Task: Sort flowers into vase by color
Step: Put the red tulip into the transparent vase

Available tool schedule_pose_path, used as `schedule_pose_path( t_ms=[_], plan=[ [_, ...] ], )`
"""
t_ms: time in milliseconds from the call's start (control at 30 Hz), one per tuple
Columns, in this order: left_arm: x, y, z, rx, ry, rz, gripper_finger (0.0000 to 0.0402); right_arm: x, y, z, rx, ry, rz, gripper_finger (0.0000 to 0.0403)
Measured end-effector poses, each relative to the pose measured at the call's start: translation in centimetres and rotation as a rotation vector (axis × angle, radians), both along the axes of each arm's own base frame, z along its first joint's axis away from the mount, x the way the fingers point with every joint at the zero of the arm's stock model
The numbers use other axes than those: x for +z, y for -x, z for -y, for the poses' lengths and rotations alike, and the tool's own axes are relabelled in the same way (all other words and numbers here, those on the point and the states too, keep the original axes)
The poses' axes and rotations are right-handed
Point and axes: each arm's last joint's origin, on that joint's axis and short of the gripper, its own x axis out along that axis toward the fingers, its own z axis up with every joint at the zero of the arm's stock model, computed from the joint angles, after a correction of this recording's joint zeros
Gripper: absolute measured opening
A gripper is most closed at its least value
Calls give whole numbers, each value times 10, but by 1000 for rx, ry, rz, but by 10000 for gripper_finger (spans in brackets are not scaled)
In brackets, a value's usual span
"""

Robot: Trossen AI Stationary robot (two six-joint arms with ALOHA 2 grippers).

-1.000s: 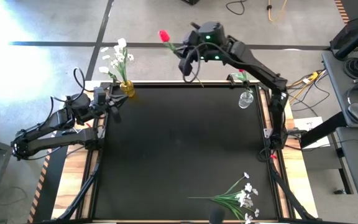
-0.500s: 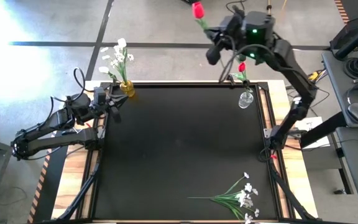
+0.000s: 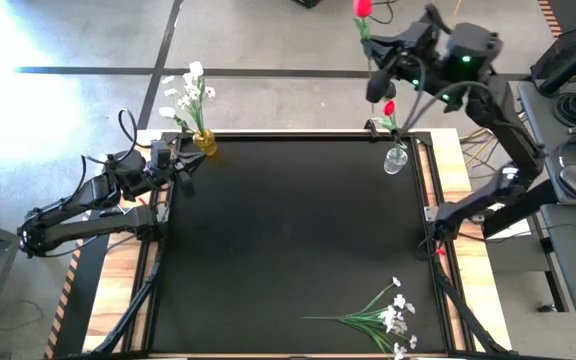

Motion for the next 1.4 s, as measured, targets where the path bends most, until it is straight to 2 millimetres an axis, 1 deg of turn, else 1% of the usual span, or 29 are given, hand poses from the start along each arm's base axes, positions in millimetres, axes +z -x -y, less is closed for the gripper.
schedule_pose_path(
  t_ms=[267,700,867,967,1100,1267,1400],
  plan=[
    [0,0,0,0,0,-1,0,14,34,-17,1,29,92,12],
    [0,0,0,0,0,0,0,31,75,-38,-9,98,161,12],
    [0,0,0,0,0,-1,0,34,91,-45,-43,120,161,12],
    [0,0,0,0,0,-1,0,30,97,-47,-82,110,125,12],
    [0,0,0,0,0,0,0,20,96,-46,-96,93,84,12],
    [0,0,0,0,0,0,0,0,91,-43,-98,81,24,12],
    [0,0,0,0,0,0,0,-18,94,-43,-168,76,-8,12]
  ],
)
